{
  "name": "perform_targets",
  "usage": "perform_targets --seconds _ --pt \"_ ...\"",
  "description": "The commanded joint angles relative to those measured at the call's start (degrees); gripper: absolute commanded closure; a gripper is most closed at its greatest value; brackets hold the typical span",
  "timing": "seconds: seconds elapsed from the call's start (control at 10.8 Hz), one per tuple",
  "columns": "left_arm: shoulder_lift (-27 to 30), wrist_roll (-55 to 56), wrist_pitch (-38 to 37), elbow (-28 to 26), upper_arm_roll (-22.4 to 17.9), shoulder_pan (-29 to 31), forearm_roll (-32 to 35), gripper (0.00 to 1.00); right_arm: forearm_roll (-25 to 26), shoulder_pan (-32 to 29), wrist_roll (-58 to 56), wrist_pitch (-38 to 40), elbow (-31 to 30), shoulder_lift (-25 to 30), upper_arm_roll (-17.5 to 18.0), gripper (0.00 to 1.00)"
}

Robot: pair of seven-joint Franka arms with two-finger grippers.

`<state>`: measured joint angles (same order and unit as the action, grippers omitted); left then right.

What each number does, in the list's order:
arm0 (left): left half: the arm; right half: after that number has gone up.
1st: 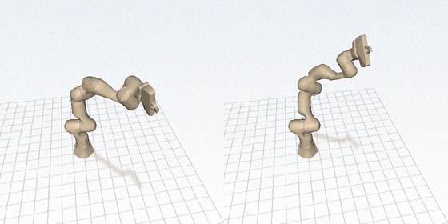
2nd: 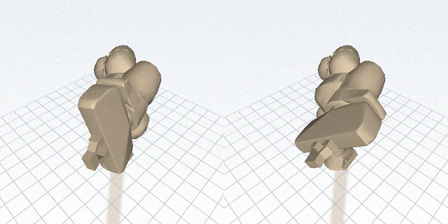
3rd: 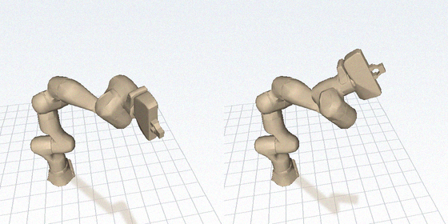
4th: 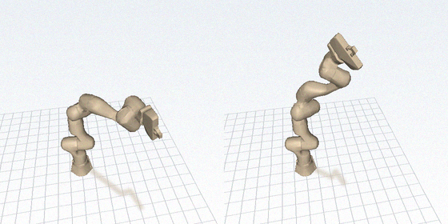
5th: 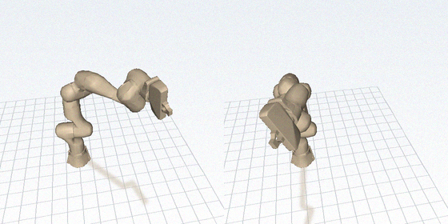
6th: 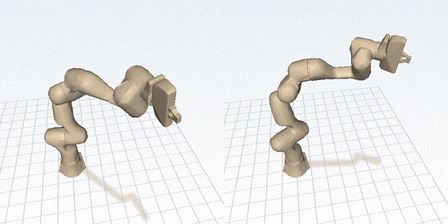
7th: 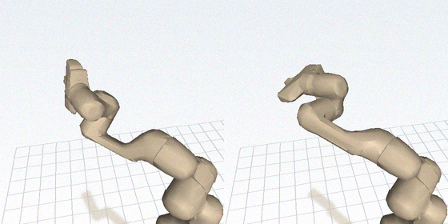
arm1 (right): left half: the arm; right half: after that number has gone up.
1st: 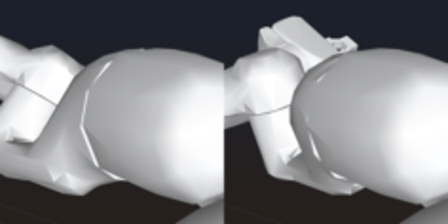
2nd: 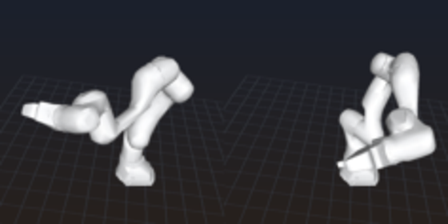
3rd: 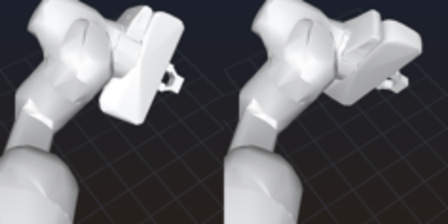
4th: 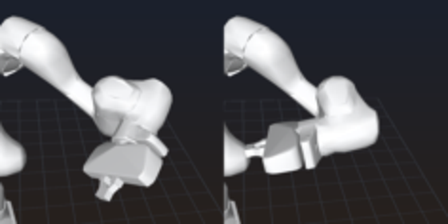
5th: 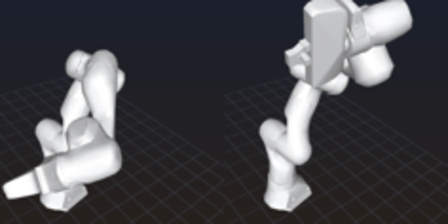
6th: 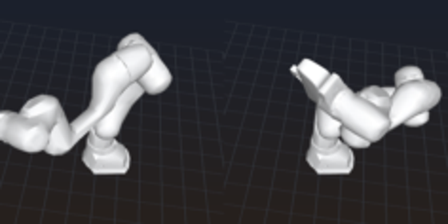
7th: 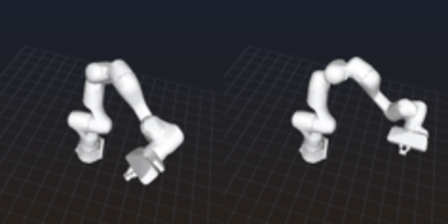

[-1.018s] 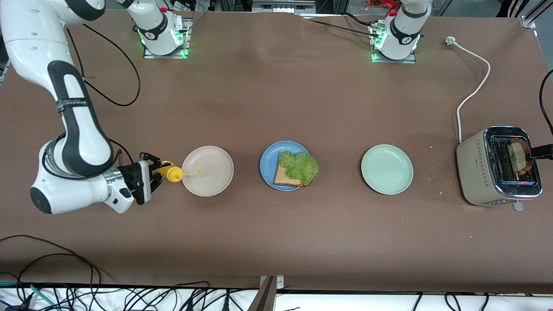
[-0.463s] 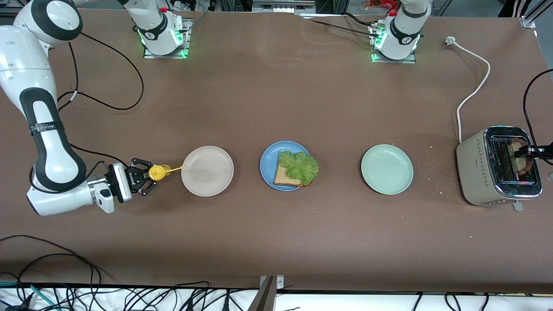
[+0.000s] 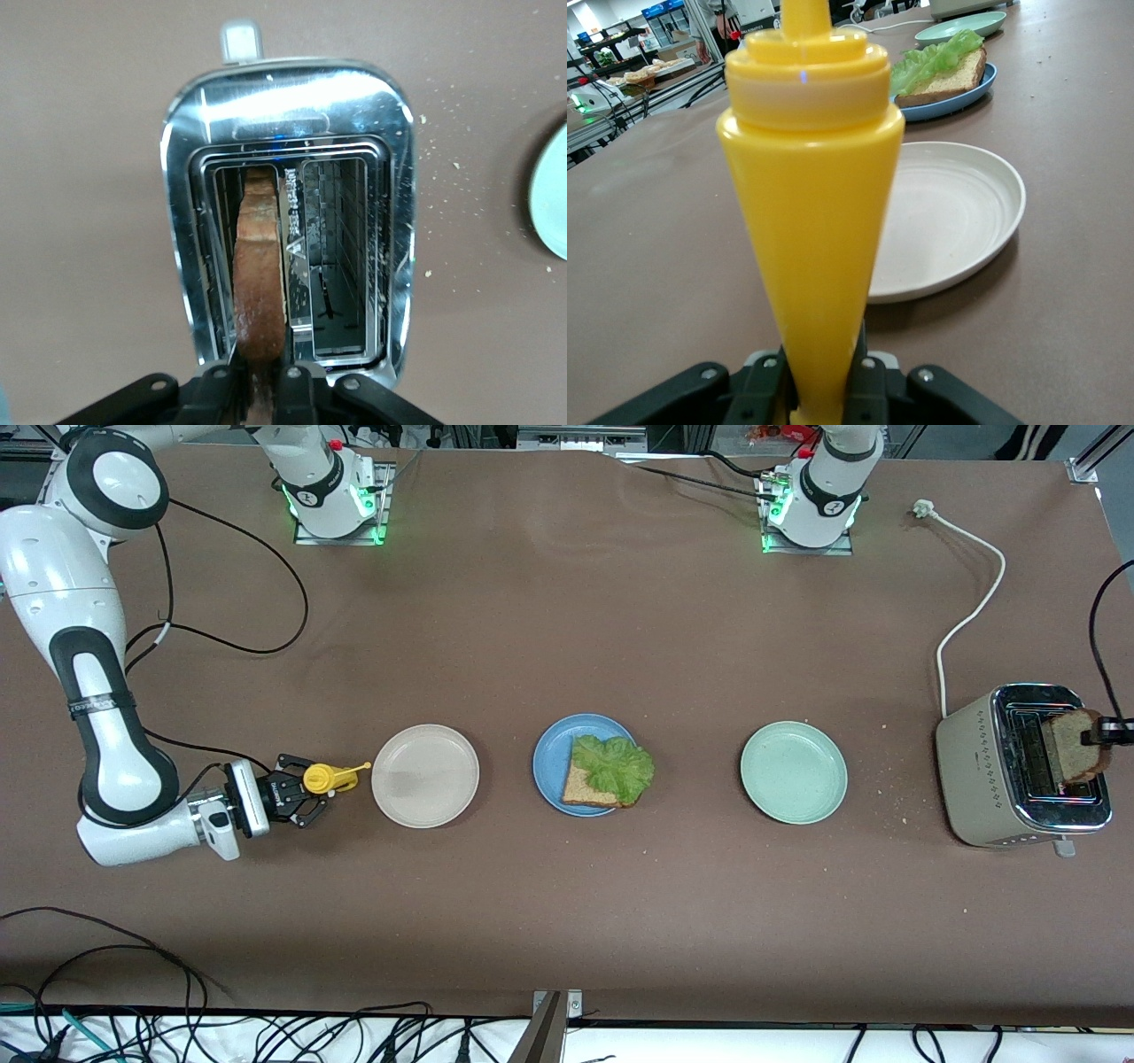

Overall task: Make sandwich in blue plate with both arms
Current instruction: 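Set down the mustard bottle while the left gripper grasps toaster bread, then carry the bread slice to the blue plate with the left gripper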

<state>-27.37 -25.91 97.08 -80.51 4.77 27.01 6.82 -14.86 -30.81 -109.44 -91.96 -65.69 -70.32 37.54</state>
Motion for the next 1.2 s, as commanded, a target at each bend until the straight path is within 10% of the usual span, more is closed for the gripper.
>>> perform_targets --seconds 0.0,0.37,0.46,0.56,1.11 --pt "6.96 -3.09 -6.17 1.05 2.51 -1.16 1.8 1.0 0.96 -1.96 -4.02 0.46 2.76 -3.42 1.75 1.0" --pt "9.09 -2.92 -13.57 5.62 7.01 -12.91 1.19 1.0 1.33 -2.67 -8.15 -1.55 2.76 -4.55 1.66 0.88" --pt "9.0 -2.48 -13.67 5.54 7.1 -17.47 0.83 1.0 1.15 -2.76 -8.51 -1.91 2.68 -4.82 1.57 0.34" --pt "8.57 -2.57 -13.84 5.28 7.36 -21.52 -0.48 1.0 0.98 -2.93 -8.77 -1.91 2.76 -5.43 1.57 0.0" --pt "-5.82 10.41 -9.57 5.62 7.36 -35.26 -32.41 1.0 3.52 -3.29 -7.11 -1.04 2.85 -3.33 1.04 0.0"
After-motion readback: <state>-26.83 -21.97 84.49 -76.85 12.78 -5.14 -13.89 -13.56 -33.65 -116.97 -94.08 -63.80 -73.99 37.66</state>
